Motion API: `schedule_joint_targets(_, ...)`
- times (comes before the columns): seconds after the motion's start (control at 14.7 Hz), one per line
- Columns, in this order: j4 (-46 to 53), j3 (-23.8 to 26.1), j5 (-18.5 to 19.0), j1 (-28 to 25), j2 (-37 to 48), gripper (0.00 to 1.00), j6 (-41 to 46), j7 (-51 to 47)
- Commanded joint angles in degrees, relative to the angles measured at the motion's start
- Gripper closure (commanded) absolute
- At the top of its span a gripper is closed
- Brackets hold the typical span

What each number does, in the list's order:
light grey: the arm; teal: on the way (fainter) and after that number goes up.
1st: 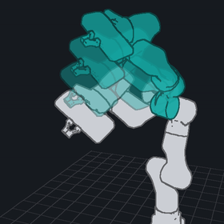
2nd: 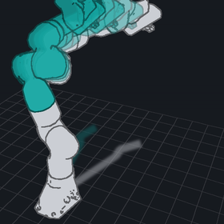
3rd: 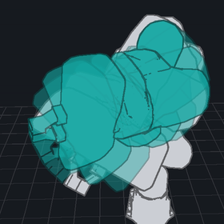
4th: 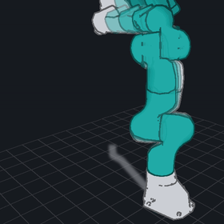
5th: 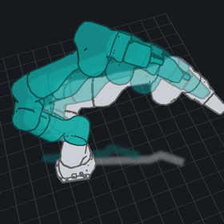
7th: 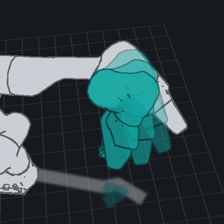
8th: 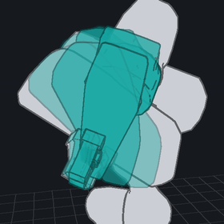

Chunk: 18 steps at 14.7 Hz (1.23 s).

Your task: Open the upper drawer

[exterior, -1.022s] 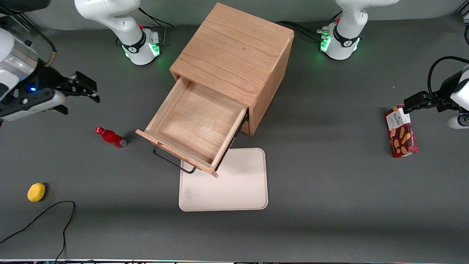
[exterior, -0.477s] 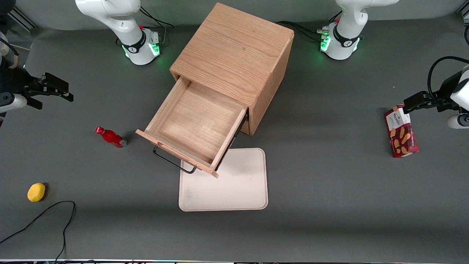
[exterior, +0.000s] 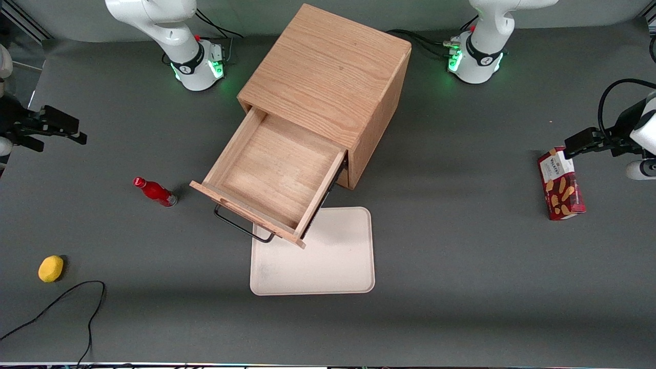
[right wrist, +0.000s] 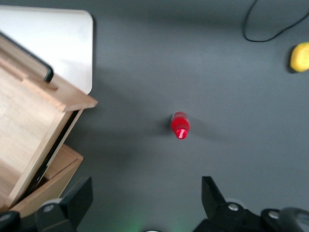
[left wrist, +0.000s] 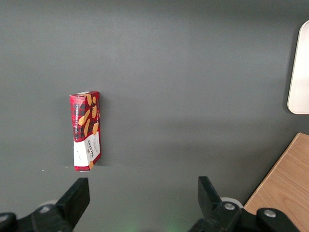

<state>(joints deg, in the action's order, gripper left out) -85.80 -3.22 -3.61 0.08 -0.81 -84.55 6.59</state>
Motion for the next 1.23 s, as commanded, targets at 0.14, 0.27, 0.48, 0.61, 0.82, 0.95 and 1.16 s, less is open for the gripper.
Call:
schedule_joint_targets(0.14,-2.0,-0.1,0.5,0.0,0.4,0.00,-3.7,-2.5)
schedule_joint_targets(0.27,-2.3,-0.2,0.5,-0.4,0.0,0.00,-4.0,-3.7)
schedule_joint_targets(0.48,-2.3,-4.4,0.5,-4.3,0.0,0.00,-4.0,-4.0)
schedule_joint_targets(0.61,-2.1,-4.6,0.5,-4.2,0.1,0.00,-3.9,-3.7)
schedule_joint_targets(0.82,-2.1,-4.2,0.6,-3.3,0.4,0.00,-3.8,-3.7)
schedule_joint_targets(0.95,-2.0,-2.9,1.3,-2.2,0.6,0.00,-3.3,-3.7)
schedule_joint_targets(1.16,-1.9,-2.8,1.3,-2.2,0.9,0.00,-3.0,-3.7)
